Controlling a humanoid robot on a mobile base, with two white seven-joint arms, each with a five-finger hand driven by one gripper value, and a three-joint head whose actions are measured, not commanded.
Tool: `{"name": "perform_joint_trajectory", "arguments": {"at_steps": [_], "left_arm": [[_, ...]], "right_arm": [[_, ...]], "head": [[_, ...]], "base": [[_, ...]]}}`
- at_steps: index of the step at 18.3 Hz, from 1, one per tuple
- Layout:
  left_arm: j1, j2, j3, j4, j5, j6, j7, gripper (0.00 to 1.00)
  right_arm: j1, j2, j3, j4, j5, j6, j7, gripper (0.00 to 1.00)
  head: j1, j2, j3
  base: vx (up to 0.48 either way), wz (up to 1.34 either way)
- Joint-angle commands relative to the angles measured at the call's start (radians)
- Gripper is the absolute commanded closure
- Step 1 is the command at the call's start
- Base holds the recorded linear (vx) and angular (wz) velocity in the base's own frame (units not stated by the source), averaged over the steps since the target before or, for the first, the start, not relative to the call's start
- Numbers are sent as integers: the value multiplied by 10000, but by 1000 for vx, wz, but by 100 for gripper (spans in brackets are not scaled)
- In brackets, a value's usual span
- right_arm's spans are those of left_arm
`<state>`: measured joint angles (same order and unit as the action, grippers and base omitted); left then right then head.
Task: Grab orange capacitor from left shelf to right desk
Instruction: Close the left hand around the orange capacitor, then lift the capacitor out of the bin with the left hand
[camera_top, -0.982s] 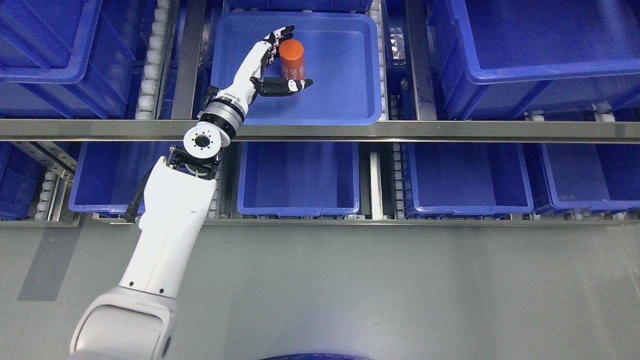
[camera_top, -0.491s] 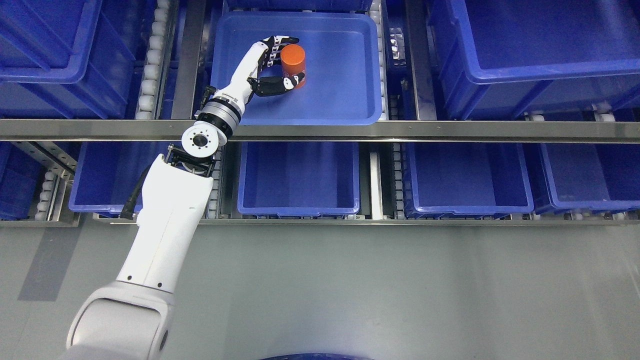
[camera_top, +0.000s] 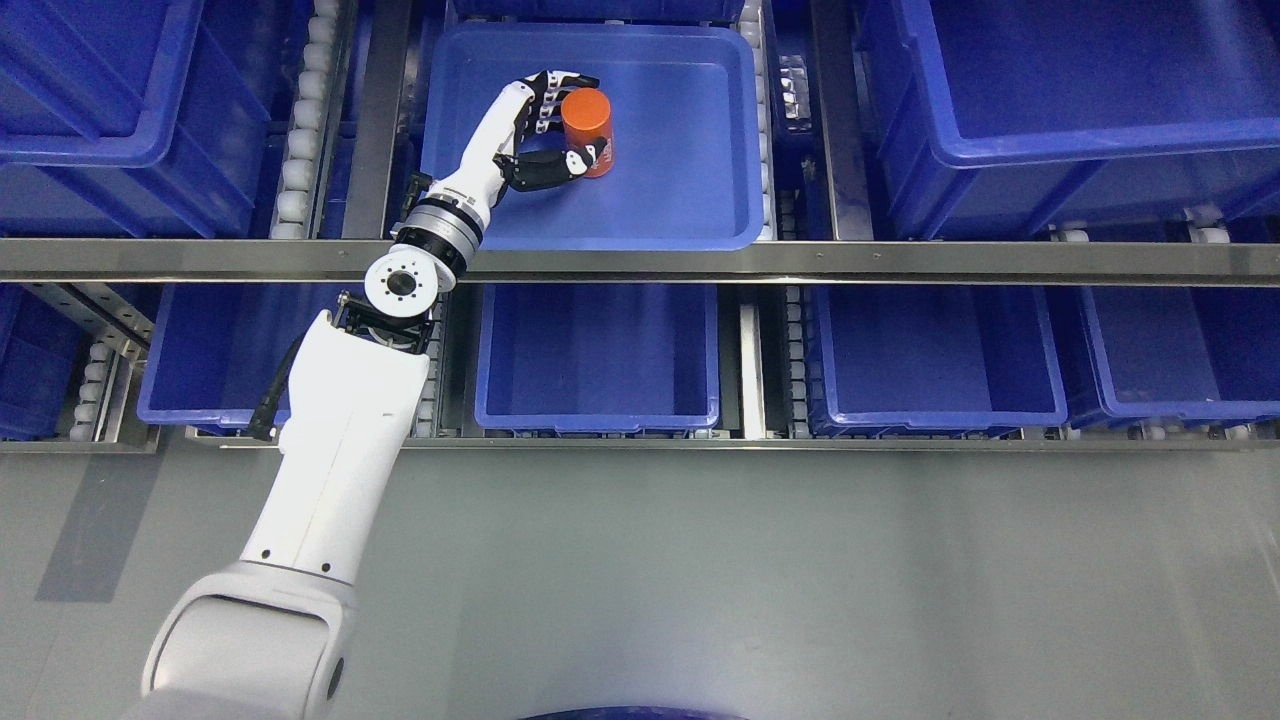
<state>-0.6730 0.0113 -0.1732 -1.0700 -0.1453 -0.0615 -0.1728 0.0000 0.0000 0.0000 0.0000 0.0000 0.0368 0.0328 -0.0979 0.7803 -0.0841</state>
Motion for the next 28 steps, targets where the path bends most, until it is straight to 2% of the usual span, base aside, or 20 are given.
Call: {"name": "perform_joint_trajectory", "arguments": {"at_steps": [1,6,8,11,15,17,19,28], "left_arm": [[11,61,566,223,11,-396,-36,100],[-50,61,873,24,41,-811,-128,100],[-142,61,1086,-480,57,-811,-128,100],[-66,61,1515,-1889,210,-811,-174,100],[561,61,2681,-3762,333,-948,-1093,100],[1143,61,3080,-4316,577,-1941,-1110,100],[1940,61,3510,-4593,731,-3366,-1079,99],[4533,61,3266,-5376,1882,-6853,-1048,99]], "right_arm": [[138,-175,-107,-337,0,0,-6,0],[138,-175,-107,-337,0,0,-6,0],[138,-175,-107,-337,0,0,-6,0],[138,-175,-107,-337,0,0,-6,0],[138,-175,-107,-337,0,0,-6,0],[138,-175,-107,-337,0,0,-6,0],[138,-175,-107,-337,0,0,-6,0],[138,-175,-107,-337,0,0,-6,0]], "head": [[0,0,0],[0,0,0],[0,0,0],[0,0,0],[0,0,0],[0,0,0],[0,0,0],[0,0,0]], "base": [[0,0],[0,0],[0,0],[0,0],[0,0],[0,0],[0,0],[-3,-1]]}}
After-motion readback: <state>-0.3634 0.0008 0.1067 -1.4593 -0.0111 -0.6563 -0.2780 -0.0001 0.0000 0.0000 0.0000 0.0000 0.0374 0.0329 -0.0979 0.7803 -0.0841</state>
